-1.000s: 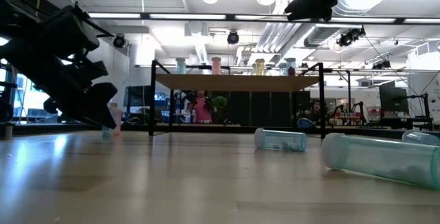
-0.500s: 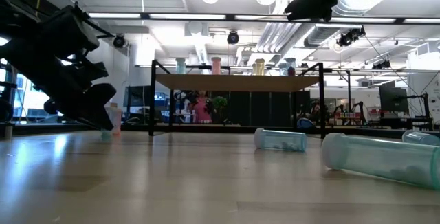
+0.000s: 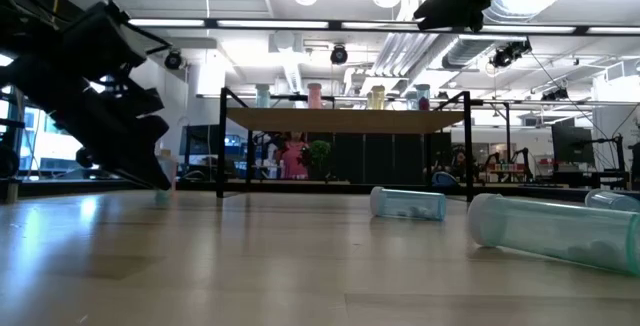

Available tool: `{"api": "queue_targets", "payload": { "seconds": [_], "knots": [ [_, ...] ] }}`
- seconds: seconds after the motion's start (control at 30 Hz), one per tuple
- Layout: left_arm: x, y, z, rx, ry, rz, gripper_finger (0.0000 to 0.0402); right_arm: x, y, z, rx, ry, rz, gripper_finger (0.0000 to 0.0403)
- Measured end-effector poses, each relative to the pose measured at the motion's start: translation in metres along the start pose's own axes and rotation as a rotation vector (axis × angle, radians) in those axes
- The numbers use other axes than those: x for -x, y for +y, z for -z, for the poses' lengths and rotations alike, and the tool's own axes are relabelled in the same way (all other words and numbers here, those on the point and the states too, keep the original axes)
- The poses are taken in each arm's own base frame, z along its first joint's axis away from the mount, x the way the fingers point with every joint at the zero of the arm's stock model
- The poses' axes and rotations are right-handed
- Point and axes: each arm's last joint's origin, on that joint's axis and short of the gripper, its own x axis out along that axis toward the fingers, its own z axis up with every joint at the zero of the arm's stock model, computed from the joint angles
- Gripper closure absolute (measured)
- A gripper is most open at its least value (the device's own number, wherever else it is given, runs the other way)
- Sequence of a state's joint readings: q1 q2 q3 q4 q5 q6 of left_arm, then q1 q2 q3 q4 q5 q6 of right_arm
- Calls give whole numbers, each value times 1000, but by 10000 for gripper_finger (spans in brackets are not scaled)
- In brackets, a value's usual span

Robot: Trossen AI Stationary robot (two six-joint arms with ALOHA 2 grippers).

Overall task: Pick and place medicine bottles onto shelf by color
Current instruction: Align the green pill bottle with the green bottle on the shelf

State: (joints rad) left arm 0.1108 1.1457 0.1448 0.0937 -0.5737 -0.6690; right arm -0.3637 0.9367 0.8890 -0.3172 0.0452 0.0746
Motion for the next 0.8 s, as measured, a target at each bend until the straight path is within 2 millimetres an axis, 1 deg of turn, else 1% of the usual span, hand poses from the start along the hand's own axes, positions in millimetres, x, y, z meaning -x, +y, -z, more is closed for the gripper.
{"api": "queue_targets", "payload": {
  "seconds": [0.17,0.27,0.37,0.53,0.63,0.8],
  "knots": [
    [1,-7,-4,-41,20,119,306,0,6,0,5,2,-31,237],
    [2,-14,-12,-87,30,192,306,0,12,1,16,5,-65,237],
    [4,-22,-21,-126,26,255,306,-3,20,3,29,23,-121,237],
    [9,-35,-39,-173,-1,349,305,-23,36,9,60,63,-222,237],
    [12,-43,-50,-195,-19,403,305,-37,45,12,96,66,-251,237],
    [20,-55,-67,-238,-47,483,305,-59,60,18,111,67,-305,237]
  ]
}}
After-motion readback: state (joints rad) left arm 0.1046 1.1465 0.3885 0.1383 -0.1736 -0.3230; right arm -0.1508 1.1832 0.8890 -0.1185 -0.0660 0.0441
